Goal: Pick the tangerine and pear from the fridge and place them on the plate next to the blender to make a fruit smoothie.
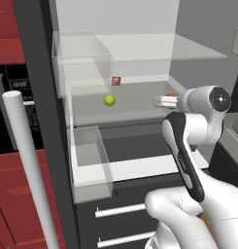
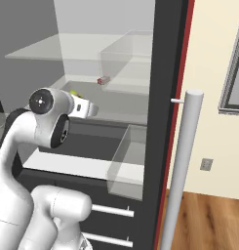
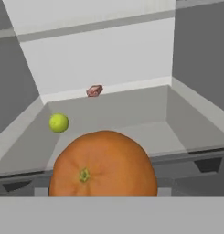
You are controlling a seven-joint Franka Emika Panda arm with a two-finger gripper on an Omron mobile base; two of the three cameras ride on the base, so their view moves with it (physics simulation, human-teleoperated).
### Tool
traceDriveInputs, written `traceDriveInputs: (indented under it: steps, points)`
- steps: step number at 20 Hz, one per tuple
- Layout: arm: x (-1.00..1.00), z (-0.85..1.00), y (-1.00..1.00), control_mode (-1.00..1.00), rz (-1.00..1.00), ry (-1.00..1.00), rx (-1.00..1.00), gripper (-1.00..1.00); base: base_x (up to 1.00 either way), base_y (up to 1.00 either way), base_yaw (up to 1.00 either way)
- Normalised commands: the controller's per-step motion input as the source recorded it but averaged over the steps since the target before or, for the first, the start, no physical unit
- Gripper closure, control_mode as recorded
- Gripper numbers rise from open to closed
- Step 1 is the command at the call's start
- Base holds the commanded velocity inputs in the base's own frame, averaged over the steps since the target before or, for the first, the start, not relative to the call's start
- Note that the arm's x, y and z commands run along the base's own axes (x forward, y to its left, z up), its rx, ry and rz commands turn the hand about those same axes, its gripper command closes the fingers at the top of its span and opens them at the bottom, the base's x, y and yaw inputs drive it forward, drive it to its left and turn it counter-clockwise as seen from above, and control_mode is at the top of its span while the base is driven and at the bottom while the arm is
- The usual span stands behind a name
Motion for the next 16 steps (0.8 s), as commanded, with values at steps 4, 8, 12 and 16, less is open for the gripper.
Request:
traceDriveInputs:
  steps: [4,8,12,16]
  points:
    - [-1.0,0.74,0.23,-1.0,0.04,0.18,0.0,1.0,0.0,0.0,0.0]
    - [-1.0,0.1,0.24,-1.0,0.04,0.21,0.0,1.0,0.0,0.0,0.0]
    - [-0.47,-0.19,0.23,-1.0,0.11,0.19,-0.04,1.0,0.0,0.0,0.0]
    - [0.0,0.0,0.0,-1.0,0.0,0.0,0.0,1.0,0.0,0.0,0.0]
